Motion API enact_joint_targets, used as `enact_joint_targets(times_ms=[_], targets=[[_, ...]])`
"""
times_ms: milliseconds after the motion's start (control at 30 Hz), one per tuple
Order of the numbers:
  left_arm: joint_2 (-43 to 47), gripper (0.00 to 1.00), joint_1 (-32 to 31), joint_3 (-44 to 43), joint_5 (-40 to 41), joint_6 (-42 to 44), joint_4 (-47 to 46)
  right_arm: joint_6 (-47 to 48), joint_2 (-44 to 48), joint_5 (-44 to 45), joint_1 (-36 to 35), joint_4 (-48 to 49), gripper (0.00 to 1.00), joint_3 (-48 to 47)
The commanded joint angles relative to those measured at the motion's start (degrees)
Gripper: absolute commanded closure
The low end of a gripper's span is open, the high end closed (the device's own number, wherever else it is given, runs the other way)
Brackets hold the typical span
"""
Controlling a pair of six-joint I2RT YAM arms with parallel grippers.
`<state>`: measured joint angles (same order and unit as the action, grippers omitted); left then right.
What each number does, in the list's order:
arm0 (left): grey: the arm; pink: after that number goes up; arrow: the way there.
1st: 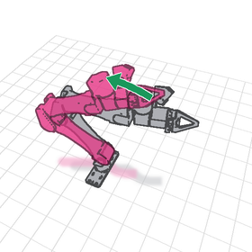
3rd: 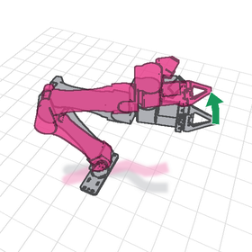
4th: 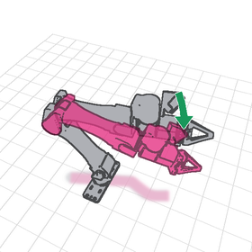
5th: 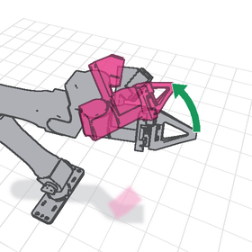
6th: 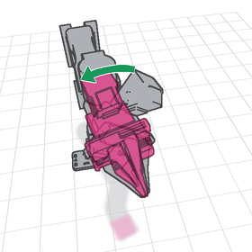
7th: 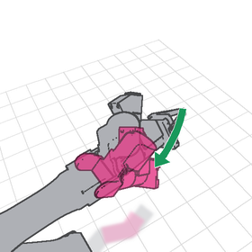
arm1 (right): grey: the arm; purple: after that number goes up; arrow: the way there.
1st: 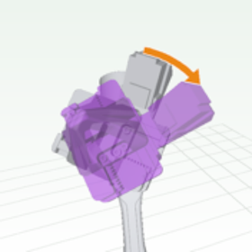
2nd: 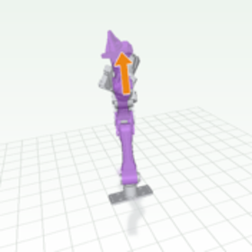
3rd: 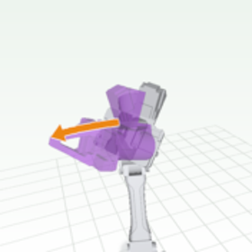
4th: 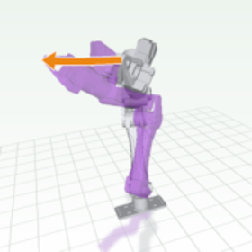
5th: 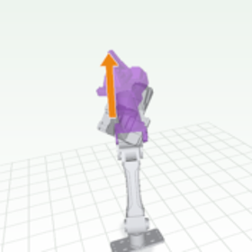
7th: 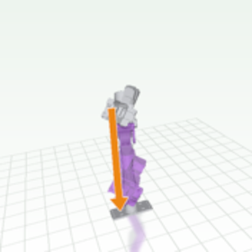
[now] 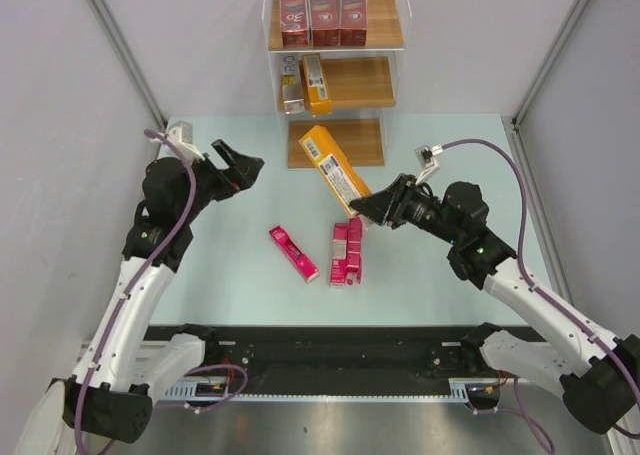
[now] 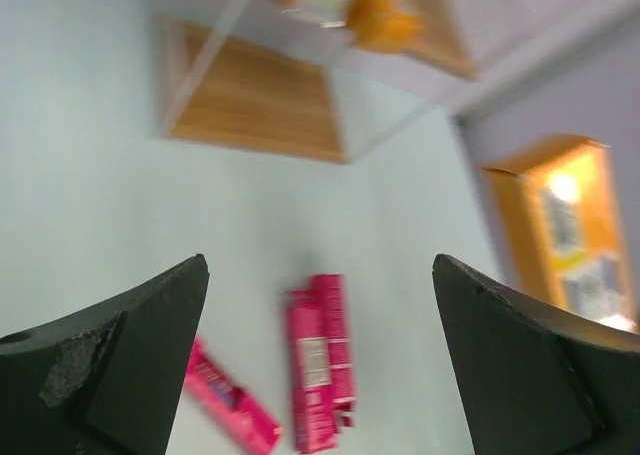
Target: Place and organize the toothpastes onto the shelf
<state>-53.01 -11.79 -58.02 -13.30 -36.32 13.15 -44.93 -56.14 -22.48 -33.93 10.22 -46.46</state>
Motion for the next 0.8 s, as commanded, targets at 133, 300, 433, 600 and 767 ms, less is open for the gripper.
enact_joint_targets(times_ms=[133,300,433,600,767], targets=[[0.1,0.00,-1.4,-4.0,33.7,6.7,24.7,2.5,1.3,-0.8,1.9,-4.0,0.81,-0.5],[1.3,0.00,-1.4,-4.3,34.5,7.8,24.8,1.5,-1.3,-2.6,3.4,-0.7,0.81,-0.5],[0.5,0.00,-1.5,-3.4,32.3,8.8,23.7,0.3,-4.8,-5.1,5.0,2.6,0.82,-1.5],[-0.9,0.00,-1.5,-2.2,28.9,9.2,22.5,1.5,-11.2,-7.1,7.0,4.7,0.82,-7.7],[-1.3,0.00,-1.5,-1.1,27.9,9.7,21.8,0.9,-16.5,-8.5,9.8,8.1,0.82,-13.0]])
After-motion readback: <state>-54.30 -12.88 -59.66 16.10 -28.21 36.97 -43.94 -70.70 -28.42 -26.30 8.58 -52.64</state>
